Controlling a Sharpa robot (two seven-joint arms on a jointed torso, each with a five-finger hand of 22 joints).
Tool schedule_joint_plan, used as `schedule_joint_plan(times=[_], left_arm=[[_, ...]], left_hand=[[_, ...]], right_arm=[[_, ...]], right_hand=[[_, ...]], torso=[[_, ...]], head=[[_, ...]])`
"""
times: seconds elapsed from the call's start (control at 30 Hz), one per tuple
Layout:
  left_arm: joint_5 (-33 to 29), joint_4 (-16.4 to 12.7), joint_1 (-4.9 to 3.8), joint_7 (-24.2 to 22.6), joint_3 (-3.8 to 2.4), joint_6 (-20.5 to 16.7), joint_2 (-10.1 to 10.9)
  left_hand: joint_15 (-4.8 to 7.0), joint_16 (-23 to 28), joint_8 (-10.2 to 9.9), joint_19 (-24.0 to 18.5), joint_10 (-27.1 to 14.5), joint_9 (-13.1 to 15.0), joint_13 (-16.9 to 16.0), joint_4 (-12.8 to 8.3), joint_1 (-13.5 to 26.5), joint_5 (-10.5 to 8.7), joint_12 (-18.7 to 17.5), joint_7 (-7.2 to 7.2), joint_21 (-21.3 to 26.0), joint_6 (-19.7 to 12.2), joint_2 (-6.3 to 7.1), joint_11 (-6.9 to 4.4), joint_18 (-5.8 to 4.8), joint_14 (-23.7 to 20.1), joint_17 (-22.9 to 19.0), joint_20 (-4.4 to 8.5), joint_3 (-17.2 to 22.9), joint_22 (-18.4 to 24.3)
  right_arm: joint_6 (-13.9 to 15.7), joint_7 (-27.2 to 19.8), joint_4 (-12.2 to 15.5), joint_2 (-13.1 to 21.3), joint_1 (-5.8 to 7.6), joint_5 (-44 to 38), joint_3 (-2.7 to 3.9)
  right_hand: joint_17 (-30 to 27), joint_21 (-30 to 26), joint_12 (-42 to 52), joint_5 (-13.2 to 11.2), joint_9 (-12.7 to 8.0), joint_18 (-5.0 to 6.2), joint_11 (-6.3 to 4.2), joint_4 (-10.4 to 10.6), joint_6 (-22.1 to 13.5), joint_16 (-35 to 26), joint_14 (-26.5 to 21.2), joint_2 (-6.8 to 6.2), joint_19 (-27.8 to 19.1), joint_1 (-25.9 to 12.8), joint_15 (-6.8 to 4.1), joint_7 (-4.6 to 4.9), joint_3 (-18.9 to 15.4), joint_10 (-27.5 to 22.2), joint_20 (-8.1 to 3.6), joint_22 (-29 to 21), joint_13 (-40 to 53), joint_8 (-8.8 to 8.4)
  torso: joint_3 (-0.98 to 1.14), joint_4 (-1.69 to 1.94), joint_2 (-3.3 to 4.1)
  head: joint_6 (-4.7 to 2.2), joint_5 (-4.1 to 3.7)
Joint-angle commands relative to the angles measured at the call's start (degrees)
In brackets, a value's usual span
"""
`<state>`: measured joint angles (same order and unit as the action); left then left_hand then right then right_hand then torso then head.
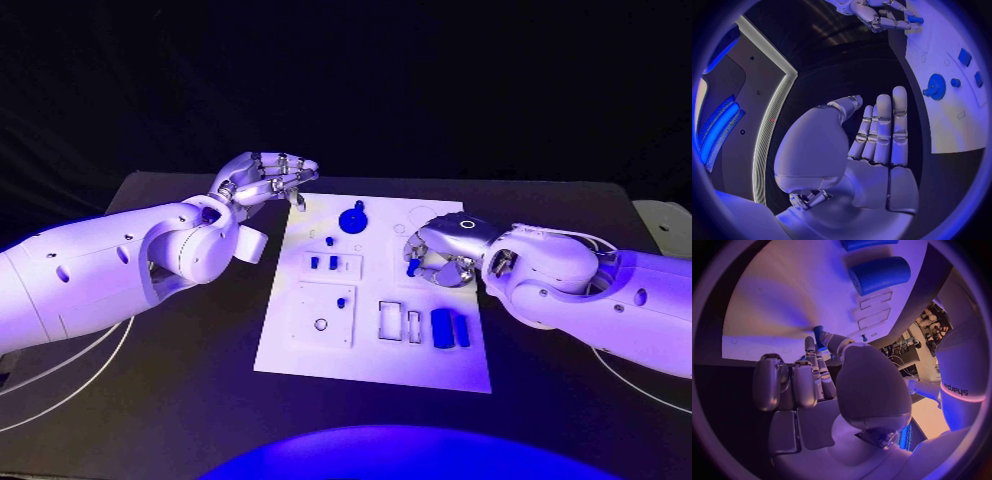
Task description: Assemble the parts on the task board
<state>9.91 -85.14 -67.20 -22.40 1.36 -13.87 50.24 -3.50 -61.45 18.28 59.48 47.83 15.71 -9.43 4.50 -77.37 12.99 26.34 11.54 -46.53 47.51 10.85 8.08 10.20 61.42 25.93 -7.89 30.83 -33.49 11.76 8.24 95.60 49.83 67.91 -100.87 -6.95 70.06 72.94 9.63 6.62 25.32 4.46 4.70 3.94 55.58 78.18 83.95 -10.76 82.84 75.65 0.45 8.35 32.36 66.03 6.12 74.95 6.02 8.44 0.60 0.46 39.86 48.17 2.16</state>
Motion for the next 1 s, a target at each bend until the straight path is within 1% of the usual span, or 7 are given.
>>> schedule_joint_plan(times=[0.03,0.13,0.17,0.3,0.47,0.77,1.0], left_arm=[[-0.23,-0.04,-0.03,-0.32,-0.04,0.89,-0.12],[-0.23,-0.02,-0.03,-0.29,-0.04,0.85,-0.11],[-0.23,-0.02,-0.03,-0.27,-0.04,0.85,-0.11],[-0.23,0.00,-0.03,-0.17,-0.04,0.85,-0.12],[-0.23,0.03,-0.03,-0.13,-0.04,0.79,-0.15],[-0.23,0.28,-0.03,-0.01,-0.04,0.75,-0.15],[-0.23,0.53,-0.03,0.19,-0.03,0.78,-0.18]], left_hand=[[0.05,0.31,0.01,0.03,-0.41,0.06,0.07,0.01,-0.28,0.31,0.30,0.17,0.26,-0.20,-0.18,0.14,0.36,-0.45,-0.10,-0.32,-0.25,0.06],[0.04,0.26,0.08,0.03,-0.53,0.09,0.07,0.04,-0.25,0.30,0.48,0.14,0.36,-0.21,-0.31,0.13,0.38,-0.55,-0.10,-0.35,-0.35,0.14],[0.04,0.26,0.08,0.03,-0.53,0.09,0.07,0.04,-0.25,0.30,0.48,0.14,0.36,-0.21,-0.31,0.13,0.38,-0.55,-0.10,-0.35,-0.35,0.14],[0.05,0.25,0.09,0.04,-0.55,0.10,0.07,0.04,-0.26,0.31,0.51,0.14,0.37,-0.20,-0.36,0.13,0.38,-0.56,-0.10,-0.35,-0.34,0.15],[0.05,0.24,0.10,0.04,-0.56,0.10,0.07,0.03,-0.31,0.32,0.53,0.14,0.38,-0.19,-0.41,0.12,0.38,-0.57,-0.10,-0.35,-0.31,0.15],[0.08,0.21,0.16,0.07,-0.64,0.13,0.08,-0.13,-0.54,0.33,0.61,0.11,0.39,-0.17,-0.51,0.11,0.40,-0.61,-0.10,-0.33,-0.24,0.17],[0.10,0.20,0.19,0.09,-0.71,0.14,0.09,-0.28,-0.73,0.34,0.66,0.11,0.39,-0.17,-0.55,0.11,0.41,-0.65,-0.11,-0.31,-0.18,0.18]], right_arm=[[0.19,0.08,-0.20,-0.19,-0.12,-0.58,-0.01],[0.33,0.16,-0.35,-0.30,-0.18,-0.55,-0.02],[0.49,0.18,-0.39,-0.31,-0.20,-0.55,-0.02],[1.00,0.15,-0.37,-0.39,-0.26,-0.52,-0.02],[1.46,0.17,-0.21,-0.50,-0.31,-0.51,-0.01],[3.93,0.83,1.24,0.59,-0.26,1.89,0.05],[4.51,1.20,3.35,2.18,0.98,7.44,0.39]], right_hand=[[0.24,0.85,0.30,-0.38,0.33,-1.16,-0.21,0.01,1.23,0.35,2.16,0.90,0.69,-0.08,-0.45,-0.19,0.51,1.08,-0.11,8.96,0.14,0.72],[0.61,2.38,0.80,-0.76,0.90,-1.45,-0.89,-0.27,3.23,0.70,2.27,1.95,1.30,0.63,-1.01,-0.82,1.24,3.12,-0.53,9.66,0.55,1.93],[0.71,2.74,0.80,-2.32,1.13,-1.52,-1.10,-0.48,3.68,0.81,2.31,2.35,1.45,0.94,-1.21,-1.01,1.61,3.67,-0.76,9.86,0.73,2.32],[0.74,3.19,0.96,-2.97,1.56,-1.61,-1.42,-0.48,4.52,0.89,2.32,2.91,1.62,0.92,-1.43,-1.34,1.97,4.67,-0.98,10.12,1.08,3.08],[0.84,3.35,0.92,-3.01,1.90,-1.64,-1.61,-0.70,5.03,0.97,2.35,3.15,1.68,1.10,-1.59,-1.58,2.13,4.99,-1.11,10.23,1.24,3.63],[0.94,3.68,0.68,-3.18,2.35,-1.72,-1.62,-0.60,5.16,1.07,2.38,3.16,1.81,0.65,-1.66,-1.68,1.98,5.13,-1.24,10.42,1.40,4.18],[0.95,3.91,0.48,-3.24,2.54,-1.77,-1.60,-0.23,5.03,1.11,2.39,3.06,1.90,0.03,-1.64,-1.69,1.78,5.15,-1.26,10.54,1.48,4.38]], torso=[[0.07,-0.03,-0.02],[0.09,-0.09,-0.06],[0.10,-0.10,-0.06],[0.08,-0.09,-0.03],[0.06,-0.06,-0.04],[0.03,-0.05,-0.09],[0.00,-0.06,-0.14]], head=[[0.06,0.06],[0.11,0.11],[0.09,0.11],[0.10,0.07],[0.16,-0.03],[0.18,-0.20],[0.13,-0.31]])
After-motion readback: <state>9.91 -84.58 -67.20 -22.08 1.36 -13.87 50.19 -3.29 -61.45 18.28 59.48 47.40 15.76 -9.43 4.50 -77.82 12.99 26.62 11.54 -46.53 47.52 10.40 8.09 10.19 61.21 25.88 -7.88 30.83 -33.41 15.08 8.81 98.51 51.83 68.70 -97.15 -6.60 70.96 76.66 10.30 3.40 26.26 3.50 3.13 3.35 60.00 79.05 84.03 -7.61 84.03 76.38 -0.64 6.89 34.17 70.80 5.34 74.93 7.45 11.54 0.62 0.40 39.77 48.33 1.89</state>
